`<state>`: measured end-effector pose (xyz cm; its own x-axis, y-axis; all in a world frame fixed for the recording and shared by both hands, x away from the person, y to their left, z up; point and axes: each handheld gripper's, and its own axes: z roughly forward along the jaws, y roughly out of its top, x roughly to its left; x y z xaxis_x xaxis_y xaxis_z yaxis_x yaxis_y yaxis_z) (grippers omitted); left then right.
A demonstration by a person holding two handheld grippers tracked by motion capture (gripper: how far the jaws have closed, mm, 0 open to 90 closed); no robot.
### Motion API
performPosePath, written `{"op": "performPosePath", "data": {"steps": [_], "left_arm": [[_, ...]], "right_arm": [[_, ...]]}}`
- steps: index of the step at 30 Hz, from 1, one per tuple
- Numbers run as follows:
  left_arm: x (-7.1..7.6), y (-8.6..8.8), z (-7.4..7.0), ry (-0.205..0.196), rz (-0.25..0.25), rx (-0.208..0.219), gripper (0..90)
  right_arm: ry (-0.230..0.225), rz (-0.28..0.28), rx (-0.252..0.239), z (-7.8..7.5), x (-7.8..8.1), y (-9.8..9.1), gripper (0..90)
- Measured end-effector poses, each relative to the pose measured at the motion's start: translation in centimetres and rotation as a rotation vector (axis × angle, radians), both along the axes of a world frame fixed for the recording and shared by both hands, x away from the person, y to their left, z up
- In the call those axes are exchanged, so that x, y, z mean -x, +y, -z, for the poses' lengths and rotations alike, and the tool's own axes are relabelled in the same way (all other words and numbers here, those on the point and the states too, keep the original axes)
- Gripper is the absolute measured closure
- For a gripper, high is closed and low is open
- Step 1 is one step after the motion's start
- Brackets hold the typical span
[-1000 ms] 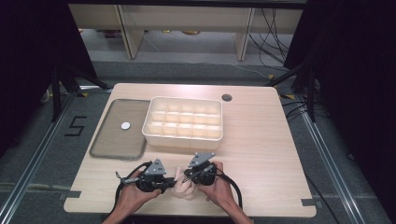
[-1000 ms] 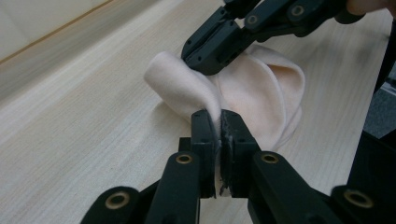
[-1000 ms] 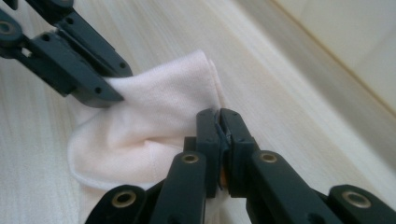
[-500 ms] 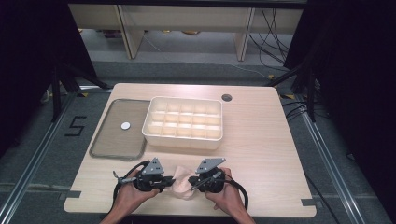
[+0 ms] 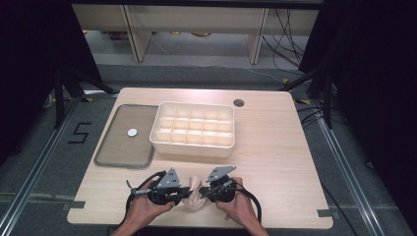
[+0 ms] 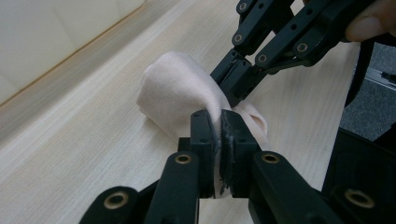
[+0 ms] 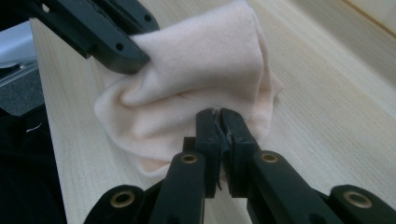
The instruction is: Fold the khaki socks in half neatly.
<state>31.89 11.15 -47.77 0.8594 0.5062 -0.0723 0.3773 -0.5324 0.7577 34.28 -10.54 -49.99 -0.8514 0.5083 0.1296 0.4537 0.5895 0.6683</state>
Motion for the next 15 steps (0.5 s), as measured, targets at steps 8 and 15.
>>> {"op": "performPosePath", "data": {"steps": [8,15], "left_arm": [[-0.4,0.3,0.2,0.004,-0.001,-0.012,83.7],[-0.2,0.1,0.2,-0.010,0.002,-0.009,83.9]], "right_arm": [[-0.008,-0.022,-0.091,-1.2,0.2,0.2,85.9],[0.019,-0.047,-0.018,0.5,-0.3,2.2,87.1]]}}
